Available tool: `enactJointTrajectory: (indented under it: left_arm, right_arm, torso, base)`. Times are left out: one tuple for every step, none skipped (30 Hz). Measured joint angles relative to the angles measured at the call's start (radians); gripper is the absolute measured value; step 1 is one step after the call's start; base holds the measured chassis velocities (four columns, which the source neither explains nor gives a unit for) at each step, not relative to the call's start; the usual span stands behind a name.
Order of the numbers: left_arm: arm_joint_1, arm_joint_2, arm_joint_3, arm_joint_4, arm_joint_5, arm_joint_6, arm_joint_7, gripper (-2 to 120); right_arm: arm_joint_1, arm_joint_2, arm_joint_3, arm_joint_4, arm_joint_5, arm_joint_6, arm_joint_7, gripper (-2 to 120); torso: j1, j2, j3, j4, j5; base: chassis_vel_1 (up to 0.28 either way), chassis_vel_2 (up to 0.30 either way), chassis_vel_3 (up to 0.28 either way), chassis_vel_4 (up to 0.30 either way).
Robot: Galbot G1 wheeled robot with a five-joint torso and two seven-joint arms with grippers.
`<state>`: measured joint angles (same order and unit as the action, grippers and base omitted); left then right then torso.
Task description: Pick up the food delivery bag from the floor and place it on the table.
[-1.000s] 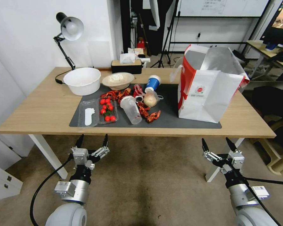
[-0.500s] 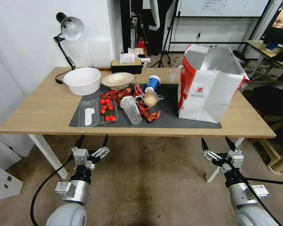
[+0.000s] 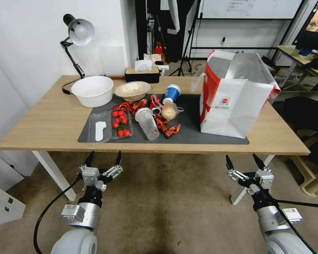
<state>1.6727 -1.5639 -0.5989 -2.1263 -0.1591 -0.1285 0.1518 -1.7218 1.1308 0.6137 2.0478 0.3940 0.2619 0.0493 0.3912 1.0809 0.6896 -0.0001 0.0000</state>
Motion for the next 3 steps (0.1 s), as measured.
enactJointTrajectory:
  left_arm:
    - [0.000,0.001,0.000,0.000,0.000,0.000,0.000,100]
    - [0.001,0.002,-0.001,-0.001,0.000,0.000,0.000,100]
    - [0.001,0.002,-0.001,-0.001,0.000,0.000,0.000,100]
  right_arm:
    - [0.001,0.000,0.000,0.001,0.000,0.000,0.000,100]
    - [0.002,0.001,0.000,0.002,0.000,0.000,0.000,100]
    - [0.002,0.001,0.000,0.002,0.000,0.000,0.000,100]
  torso:
    - [0.000,0.000,0.000,0.0000,0.0000]
    - [0.000,0.000,0.000,0.0001,0.0000]
    - [0.000,0.000,0.000,0.0001,0.0000]
  base:
    - [0.000,0.000,0.000,0.000]
    - [0.000,0.000,0.000,0.000]
    - [0.000,0.000,0.000,0.000]
